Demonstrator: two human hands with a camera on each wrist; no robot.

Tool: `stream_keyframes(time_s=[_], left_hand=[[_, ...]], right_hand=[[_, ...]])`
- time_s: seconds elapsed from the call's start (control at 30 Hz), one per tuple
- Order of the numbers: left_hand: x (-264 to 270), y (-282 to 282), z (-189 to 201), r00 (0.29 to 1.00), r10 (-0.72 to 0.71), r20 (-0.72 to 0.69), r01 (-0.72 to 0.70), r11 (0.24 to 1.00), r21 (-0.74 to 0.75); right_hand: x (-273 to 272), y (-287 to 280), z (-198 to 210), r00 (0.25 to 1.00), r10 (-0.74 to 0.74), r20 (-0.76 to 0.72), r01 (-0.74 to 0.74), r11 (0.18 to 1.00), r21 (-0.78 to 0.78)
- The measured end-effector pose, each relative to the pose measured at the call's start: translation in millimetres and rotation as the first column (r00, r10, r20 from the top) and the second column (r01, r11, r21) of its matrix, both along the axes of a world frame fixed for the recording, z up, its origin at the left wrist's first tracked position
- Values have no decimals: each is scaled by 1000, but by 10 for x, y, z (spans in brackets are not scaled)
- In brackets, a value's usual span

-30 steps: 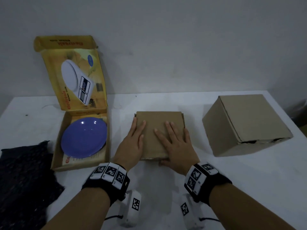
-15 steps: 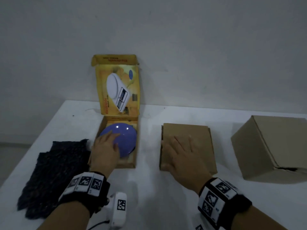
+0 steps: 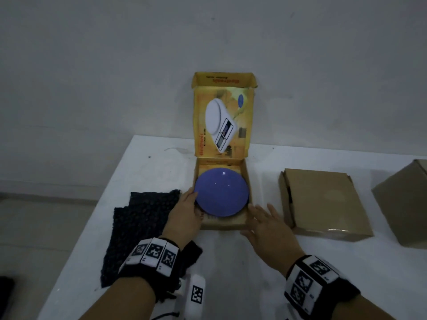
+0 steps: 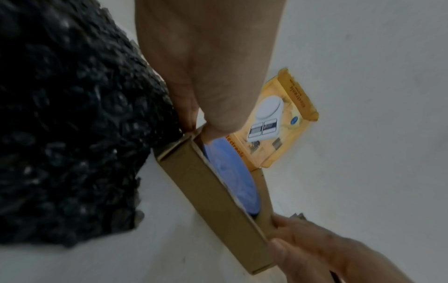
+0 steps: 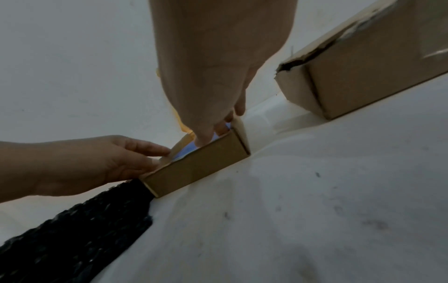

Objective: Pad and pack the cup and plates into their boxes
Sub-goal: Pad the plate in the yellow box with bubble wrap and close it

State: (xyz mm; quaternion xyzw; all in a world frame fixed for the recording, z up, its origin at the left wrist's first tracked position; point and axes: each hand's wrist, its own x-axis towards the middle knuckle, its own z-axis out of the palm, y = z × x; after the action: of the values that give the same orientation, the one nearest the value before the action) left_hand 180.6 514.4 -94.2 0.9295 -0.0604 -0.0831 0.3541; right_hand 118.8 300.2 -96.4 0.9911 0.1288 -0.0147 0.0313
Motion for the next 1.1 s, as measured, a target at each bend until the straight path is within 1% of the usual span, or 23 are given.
stream_keyframes(time_s=[0.07,0.1,0.13,0.17,0.23,0.27,0.3,0.33,0.37,0.4,0.5,0.6,0.67,0.73,0.77,0.83,0.97,1.1], left_hand=[[18,160,29,999,-6,42,10,995,-97],[35,264,57,996,9,84,2,990,-140],[53,374,89,992,34,118,-14,986,-167],[76,490,123,988,62,139,-36,982,-184],[122,730,175,983,109,145,-79,977,-198],[137,848,190,983,126,133,-99,976,-192],[154,955,189,983,142,120,-119,976,-181],[165,1052,185,981,156,115,-135,976,-173],[177,1136,174,979,171,112,-151,974,-167],[185,1210,161,976,186,110,-167,972,-163],[199,1368,112,968,232,95,-214,963,-162],[182,1442,45,970,228,81,-213,963,-163],[172,1471,6,971,229,67,-214,961,-172],[171,1484,-22,970,236,56,-223,958,-182],[171,1484,-29,970,237,48,-225,957,-183],[166,1460,-32,973,231,30,-222,958,-181],[136,1267,-13,987,163,19,-156,970,-186],[111,938,-12,997,72,-14,-74,979,-192]], right_hand=[[22,197,60,997,-64,52,64,998,0],[38,339,117,995,-80,67,79,997,26],[53,498,160,994,-66,90,59,996,69],[68,680,189,994,-27,108,12,991,134],[88,1077,199,988,109,105,-134,953,273],[103,1266,182,979,191,73,-204,925,322],[116,1428,170,966,260,7,-244,894,375],[127,1553,148,948,310,-70,-254,871,420],[141,1645,147,923,334,-189,-224,868,443],[168,1713,143,899,341,-275,-201,879,433],[315,1841,113,869,332,-367,-219,923,317],[406,1863,46,809,339,-480,-295,941,168],[391,1842,27,829,351,-435,-320,936,146],[319,1791,25,860,380,-341,-337,924,179],[271,1751,18,864,399,-307,-351,915,200],[156,1628,-6,849,447,-282,-391,890,236],[-129,1236,-83,797,519,-307,-449,851,274],[-359,779,-36,765,538,-355,-445,839,314]])
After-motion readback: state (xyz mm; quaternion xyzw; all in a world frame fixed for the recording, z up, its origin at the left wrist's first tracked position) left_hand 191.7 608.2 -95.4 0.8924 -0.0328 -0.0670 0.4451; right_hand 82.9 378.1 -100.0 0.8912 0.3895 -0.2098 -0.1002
